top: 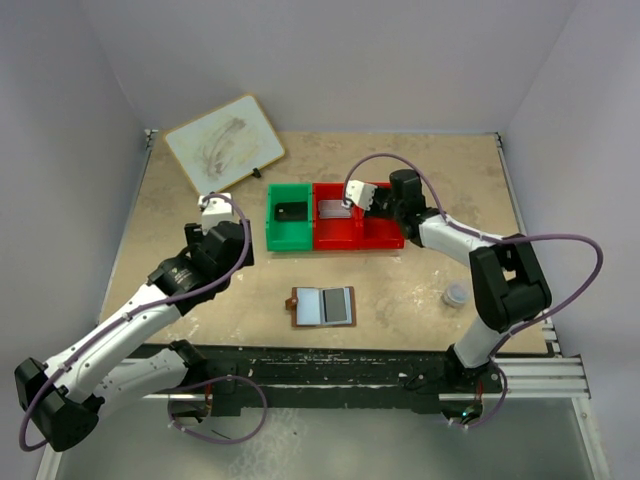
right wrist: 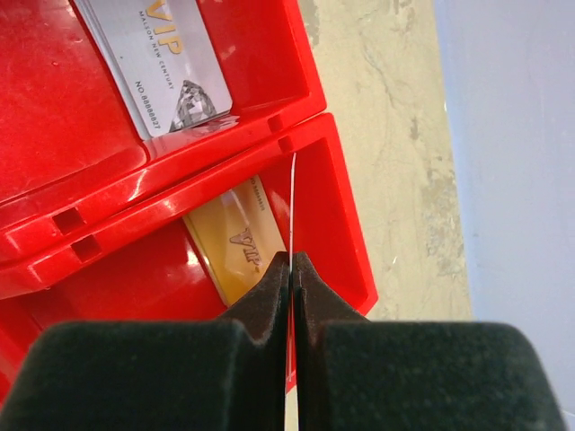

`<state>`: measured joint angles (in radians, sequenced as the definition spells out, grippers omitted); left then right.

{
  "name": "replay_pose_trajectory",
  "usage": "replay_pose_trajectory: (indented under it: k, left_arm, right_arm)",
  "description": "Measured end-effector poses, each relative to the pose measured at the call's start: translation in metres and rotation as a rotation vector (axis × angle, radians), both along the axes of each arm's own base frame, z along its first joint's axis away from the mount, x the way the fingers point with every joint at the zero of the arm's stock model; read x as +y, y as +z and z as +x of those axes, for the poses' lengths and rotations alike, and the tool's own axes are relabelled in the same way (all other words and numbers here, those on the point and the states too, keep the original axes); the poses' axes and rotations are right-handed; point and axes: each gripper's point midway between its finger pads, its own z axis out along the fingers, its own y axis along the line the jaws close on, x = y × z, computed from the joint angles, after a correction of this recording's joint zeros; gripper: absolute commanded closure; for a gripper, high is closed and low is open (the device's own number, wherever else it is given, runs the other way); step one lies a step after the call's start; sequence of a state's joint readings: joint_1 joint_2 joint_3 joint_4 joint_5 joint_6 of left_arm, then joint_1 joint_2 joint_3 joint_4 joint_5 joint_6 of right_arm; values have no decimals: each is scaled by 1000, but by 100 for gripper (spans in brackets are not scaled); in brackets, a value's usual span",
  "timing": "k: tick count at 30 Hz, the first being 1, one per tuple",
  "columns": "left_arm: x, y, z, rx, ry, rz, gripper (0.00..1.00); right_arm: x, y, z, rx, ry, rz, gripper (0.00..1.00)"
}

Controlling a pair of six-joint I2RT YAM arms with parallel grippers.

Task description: Take the credit cards out of the card holder

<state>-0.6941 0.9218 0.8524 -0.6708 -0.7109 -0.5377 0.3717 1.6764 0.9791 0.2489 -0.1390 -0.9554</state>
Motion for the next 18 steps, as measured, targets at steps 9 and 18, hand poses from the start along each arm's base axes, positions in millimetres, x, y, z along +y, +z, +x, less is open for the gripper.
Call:
replay_pose_trajectory:
  k: [9, 18]
  left_arm:
    - [0, -2, 1, 7, 0, 6, 25]
    - [4, 4, -1, -15, 14, 2, 21]
  right_arm:
    - [-9, -22, 8, 58, 11, -18, 100]
    - [-12, -26, 11, 61, 14, -9, 100]
